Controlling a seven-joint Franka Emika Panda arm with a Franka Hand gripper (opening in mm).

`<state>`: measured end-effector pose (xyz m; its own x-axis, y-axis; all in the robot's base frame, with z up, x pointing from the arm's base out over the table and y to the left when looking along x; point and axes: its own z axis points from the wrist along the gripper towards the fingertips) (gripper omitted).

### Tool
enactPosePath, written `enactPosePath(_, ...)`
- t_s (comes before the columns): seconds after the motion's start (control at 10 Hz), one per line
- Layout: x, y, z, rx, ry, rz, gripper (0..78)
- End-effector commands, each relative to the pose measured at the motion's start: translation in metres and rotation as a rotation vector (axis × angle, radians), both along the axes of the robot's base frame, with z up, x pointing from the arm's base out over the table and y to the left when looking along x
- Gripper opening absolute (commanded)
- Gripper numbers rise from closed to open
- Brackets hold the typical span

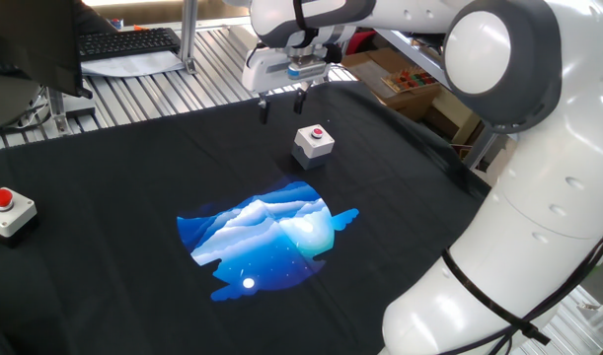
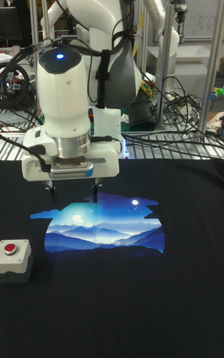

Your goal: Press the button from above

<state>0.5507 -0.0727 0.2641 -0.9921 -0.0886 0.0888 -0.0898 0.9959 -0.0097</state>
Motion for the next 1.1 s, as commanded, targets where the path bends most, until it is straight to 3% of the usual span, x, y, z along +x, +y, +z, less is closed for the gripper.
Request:
enactPosePath(0.1, 0.0006, -0.0003, 0.0014, -0.011, 0.006, -0.031, 77.4)
enactPosePath(0.8, 0.0006, -0.0003, 0.0014, -0.039, 0.000, -0.037, 77.4)
enactPosePath(1.0, 0.0013, -0.0004, 0.0015, -0.033, 0.001, -0.029, 77.4)
enactPosePath(1.1, 0.0092, -0.0008, 0.0027, -0.029, 0.001, -0.030, 77.4)
